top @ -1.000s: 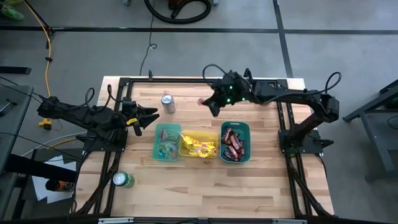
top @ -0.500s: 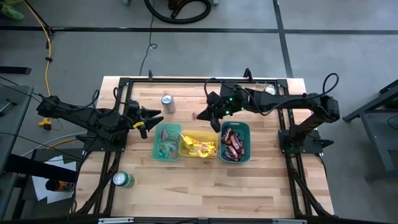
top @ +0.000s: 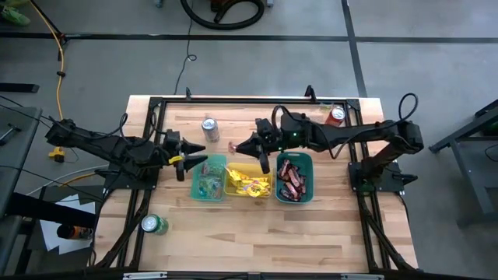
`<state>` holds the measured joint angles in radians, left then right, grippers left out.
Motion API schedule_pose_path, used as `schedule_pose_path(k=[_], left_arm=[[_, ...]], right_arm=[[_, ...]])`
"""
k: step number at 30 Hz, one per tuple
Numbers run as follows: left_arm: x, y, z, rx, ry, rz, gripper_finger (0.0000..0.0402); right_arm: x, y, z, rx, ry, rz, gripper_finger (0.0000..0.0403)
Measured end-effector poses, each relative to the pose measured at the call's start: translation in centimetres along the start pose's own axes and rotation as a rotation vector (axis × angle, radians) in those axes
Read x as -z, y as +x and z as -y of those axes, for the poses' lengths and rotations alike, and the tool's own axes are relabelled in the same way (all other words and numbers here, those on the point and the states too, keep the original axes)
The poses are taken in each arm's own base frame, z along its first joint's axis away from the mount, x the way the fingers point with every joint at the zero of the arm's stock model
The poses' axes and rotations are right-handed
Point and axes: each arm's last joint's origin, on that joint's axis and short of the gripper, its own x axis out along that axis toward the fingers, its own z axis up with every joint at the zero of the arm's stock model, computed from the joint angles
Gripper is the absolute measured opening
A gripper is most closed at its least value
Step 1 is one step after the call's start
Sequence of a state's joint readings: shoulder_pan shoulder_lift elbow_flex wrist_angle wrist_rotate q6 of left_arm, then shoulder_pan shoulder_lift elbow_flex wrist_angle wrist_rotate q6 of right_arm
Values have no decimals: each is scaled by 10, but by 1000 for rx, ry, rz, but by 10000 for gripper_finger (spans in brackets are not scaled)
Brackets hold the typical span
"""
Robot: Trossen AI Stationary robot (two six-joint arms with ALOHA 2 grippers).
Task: Sort candy
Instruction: Put the red gummy into the green bin
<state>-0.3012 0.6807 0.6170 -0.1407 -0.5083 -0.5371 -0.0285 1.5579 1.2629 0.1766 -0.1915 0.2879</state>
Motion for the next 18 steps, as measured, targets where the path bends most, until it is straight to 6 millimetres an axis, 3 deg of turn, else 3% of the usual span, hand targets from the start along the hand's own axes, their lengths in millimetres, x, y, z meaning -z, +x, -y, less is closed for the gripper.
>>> schedule_pose_path(k=[5,13,18], left_arm=[[1,0,2,73,129,-34,200],[-3,-3,1,51,209,11,200],[-8,-4,3,54,187,56,200]], right_arm=[[14,26,-12,2,35,108,0],[71,74,-18,3,136,104,0],[100,89,-15,54,150,54,0]])
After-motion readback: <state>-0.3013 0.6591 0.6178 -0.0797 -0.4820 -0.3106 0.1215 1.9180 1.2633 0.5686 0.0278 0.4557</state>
